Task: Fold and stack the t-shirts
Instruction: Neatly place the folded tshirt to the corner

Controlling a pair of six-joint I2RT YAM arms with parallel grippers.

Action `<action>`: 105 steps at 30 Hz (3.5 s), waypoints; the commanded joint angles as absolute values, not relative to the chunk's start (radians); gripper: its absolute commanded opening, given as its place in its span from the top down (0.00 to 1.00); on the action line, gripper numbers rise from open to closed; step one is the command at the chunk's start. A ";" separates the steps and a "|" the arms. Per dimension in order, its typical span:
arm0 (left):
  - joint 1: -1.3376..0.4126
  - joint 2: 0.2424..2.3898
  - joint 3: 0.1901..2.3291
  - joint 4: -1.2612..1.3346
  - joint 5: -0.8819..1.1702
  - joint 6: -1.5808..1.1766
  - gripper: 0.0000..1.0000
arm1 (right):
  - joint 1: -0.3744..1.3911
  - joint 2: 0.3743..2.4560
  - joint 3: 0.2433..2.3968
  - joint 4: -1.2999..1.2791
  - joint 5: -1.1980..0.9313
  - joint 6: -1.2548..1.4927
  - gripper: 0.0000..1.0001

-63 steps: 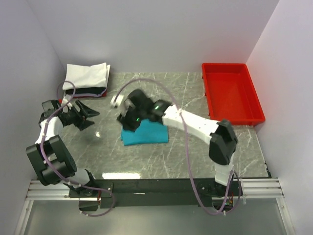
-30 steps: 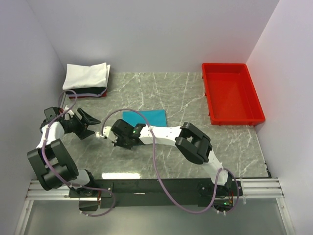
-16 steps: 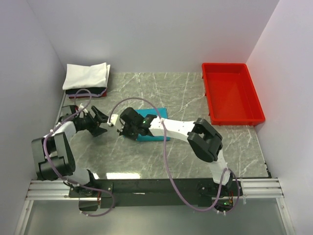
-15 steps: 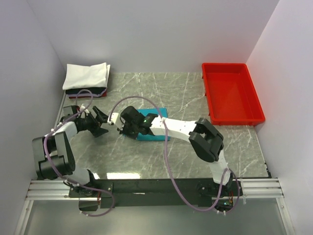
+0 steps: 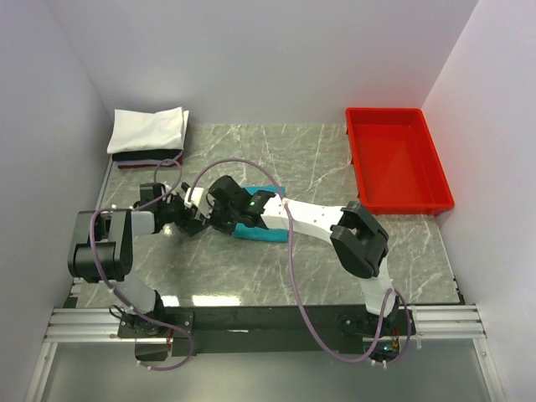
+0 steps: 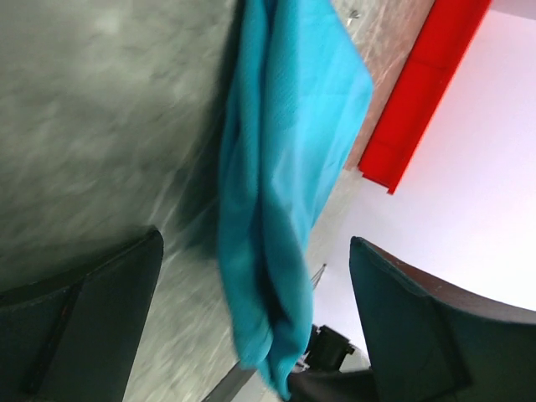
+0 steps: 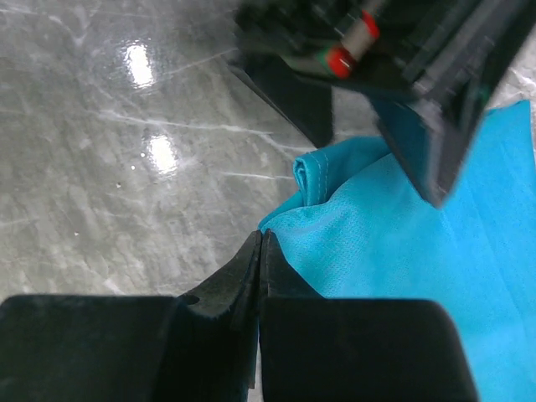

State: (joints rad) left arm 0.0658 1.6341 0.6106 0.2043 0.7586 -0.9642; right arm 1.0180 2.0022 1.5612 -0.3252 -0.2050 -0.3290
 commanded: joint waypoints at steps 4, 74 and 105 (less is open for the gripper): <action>0.006 1.721 0.627 0.367 0.713 -1.101 0.05 | 1.014 1.983 1.608 -0.292 -0.218 -0.310 1.00; -0.025 2.048 2.315 -0.653 0.334 -0.021 1.00 | 0.726 1.632 1.318 -0.463 -0.130 -0.403 0.23; 0.176 2.120 2.310 -0.650 0.436 0.117 1.00 | 0.726 1.716 1.402 -0.500 -0.115 -0.423 0.24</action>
